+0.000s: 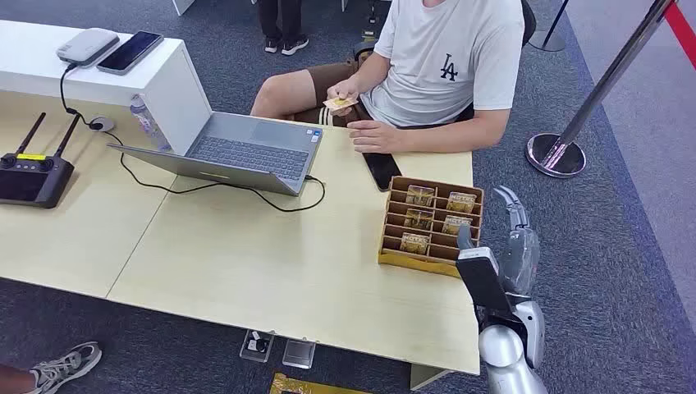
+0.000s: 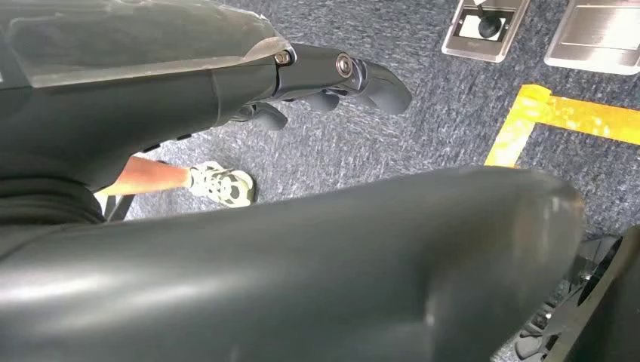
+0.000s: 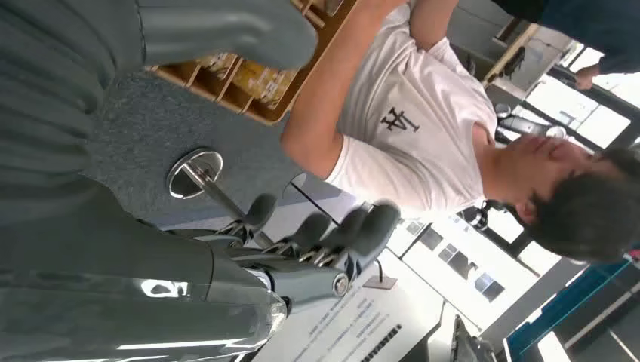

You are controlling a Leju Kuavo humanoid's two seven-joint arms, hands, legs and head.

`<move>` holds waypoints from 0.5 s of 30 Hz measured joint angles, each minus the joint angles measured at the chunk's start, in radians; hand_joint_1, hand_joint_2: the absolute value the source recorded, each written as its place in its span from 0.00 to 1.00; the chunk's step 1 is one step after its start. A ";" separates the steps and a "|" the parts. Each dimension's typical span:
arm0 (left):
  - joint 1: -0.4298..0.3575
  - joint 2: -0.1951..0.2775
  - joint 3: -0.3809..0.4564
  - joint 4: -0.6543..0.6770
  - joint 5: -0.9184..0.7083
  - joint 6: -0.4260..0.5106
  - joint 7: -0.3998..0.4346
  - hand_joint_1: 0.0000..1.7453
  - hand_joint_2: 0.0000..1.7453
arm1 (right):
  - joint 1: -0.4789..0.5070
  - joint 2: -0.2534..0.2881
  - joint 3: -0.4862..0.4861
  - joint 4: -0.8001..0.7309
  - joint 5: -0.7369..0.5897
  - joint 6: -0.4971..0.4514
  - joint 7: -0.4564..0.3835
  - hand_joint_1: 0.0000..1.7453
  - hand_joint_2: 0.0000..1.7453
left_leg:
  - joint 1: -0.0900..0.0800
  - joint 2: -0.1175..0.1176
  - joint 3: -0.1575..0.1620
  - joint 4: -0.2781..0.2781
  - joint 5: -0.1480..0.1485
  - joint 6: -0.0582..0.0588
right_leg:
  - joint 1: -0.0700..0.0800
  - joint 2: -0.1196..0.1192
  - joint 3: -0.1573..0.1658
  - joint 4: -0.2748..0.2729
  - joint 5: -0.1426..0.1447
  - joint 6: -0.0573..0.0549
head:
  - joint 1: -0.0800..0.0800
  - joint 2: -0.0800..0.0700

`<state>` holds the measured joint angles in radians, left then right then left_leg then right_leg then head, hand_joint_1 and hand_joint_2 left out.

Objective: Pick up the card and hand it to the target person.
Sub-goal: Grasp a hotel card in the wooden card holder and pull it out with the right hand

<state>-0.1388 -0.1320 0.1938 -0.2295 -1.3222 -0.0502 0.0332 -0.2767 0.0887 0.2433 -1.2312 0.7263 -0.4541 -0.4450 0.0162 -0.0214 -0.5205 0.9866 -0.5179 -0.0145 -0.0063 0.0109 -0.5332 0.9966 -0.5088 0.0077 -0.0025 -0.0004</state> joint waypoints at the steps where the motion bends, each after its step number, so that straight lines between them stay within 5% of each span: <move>1: -0.001 0.000 0.000 0.000 -0.001 -0.001 0.000 0.00 0.00 | -0.007 0.000 0.011 0.001 0.009 -0.001 0.004 1.00 1.00 | 0.000 0.000 0.000 0.000 0.000 0.000 | 0.000 0.000 0.000 0.000 0.000 0.000 | 0.000 0.000; 7: -0.012 -0.002 0.000 0.002 -0.008 -0.004 0.000 0.00 0.00 | -0.089 0.010 0.128 0.037 0.109 -0.002 0.061 0.96 1.00 | 0.000 0.000 0.000 0.000 0.000 0.000 | 0.000 0.000 0.000 0.000 0.000 0.000 | 0.000 0.000; 15: -0.015 -0.003 0.000 0.002 -0.008 -0.002 0.000 0.00 0.00 | -0.220 0.038 0.221 0.210 0.246 -0.026 0.150 0.28 1.00 | 0.000 0.000 0.000 0.000 0.001 0.000 | 0.000 0.000 0.000 0.001 0.000 0.000 | 0.000 0.000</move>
<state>-0.1540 -0.1347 0.1939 -0.2274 -1.3302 -0.0526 0.0337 -0.4971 0.1265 0.4639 -1.0215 0.9724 -0.4797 -0.2953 0.0162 -0.0213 -0.5204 0.9867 -0.5174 -0.0143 -0.0063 0.0112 -0.5334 0.9975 -0.5086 0.0075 -0.0027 -0.0004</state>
